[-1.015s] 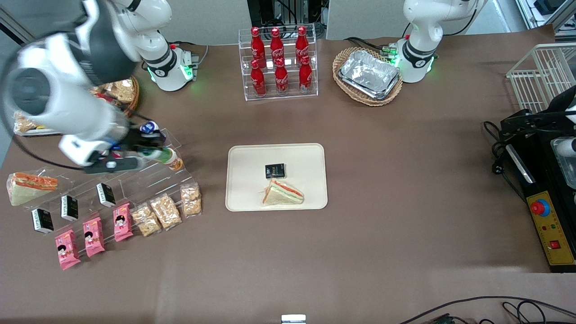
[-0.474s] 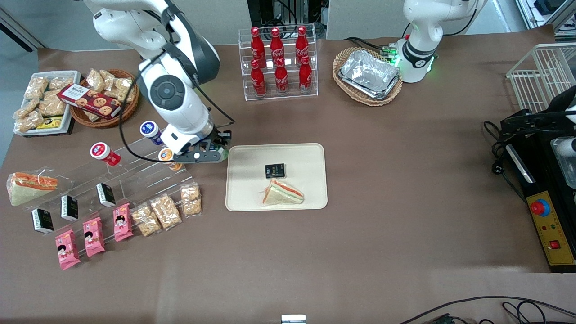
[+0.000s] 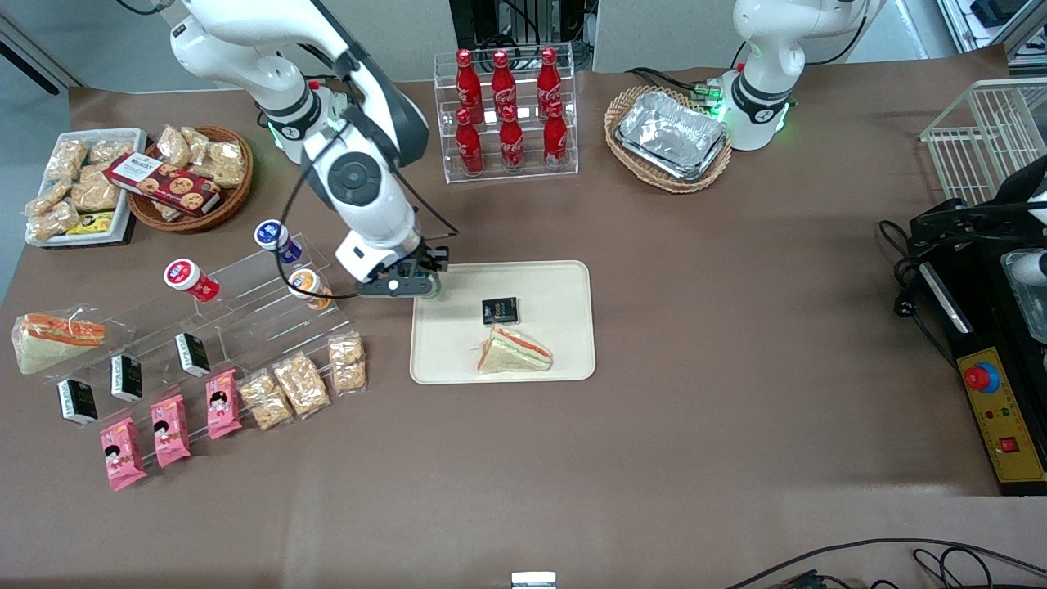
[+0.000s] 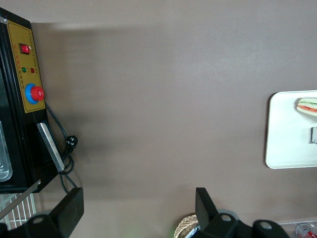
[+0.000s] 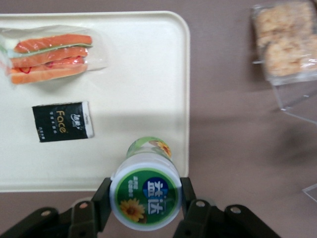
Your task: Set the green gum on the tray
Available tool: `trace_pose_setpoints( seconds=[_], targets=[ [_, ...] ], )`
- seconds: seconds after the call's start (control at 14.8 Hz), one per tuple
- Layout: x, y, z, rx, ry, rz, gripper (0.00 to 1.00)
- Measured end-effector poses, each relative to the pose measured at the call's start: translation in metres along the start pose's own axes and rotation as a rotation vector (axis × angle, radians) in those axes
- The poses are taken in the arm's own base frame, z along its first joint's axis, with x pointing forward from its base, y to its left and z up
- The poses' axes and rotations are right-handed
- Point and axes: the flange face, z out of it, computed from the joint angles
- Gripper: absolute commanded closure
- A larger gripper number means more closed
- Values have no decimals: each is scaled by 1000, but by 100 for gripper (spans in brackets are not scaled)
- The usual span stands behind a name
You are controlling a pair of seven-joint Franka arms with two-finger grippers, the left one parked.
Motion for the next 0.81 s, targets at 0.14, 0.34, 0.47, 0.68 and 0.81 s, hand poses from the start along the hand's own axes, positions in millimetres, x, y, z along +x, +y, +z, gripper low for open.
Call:
trace_pose_setpoints(
  seconds=[0.14, 0.34, 0.47, 0.68, 0.81],
  targets=[
    [-5, -14, 24, 2, 7, -9, 62],
    [-5, -19, 50, 3, 10, -6, 62],
    [-3, -19, 59, 3, 12, -4, 61],
    [0, -19, 69, 7, 19, -2, 10],
    [1, -18, 70, 8, 20, 18, 2]
  ],
)
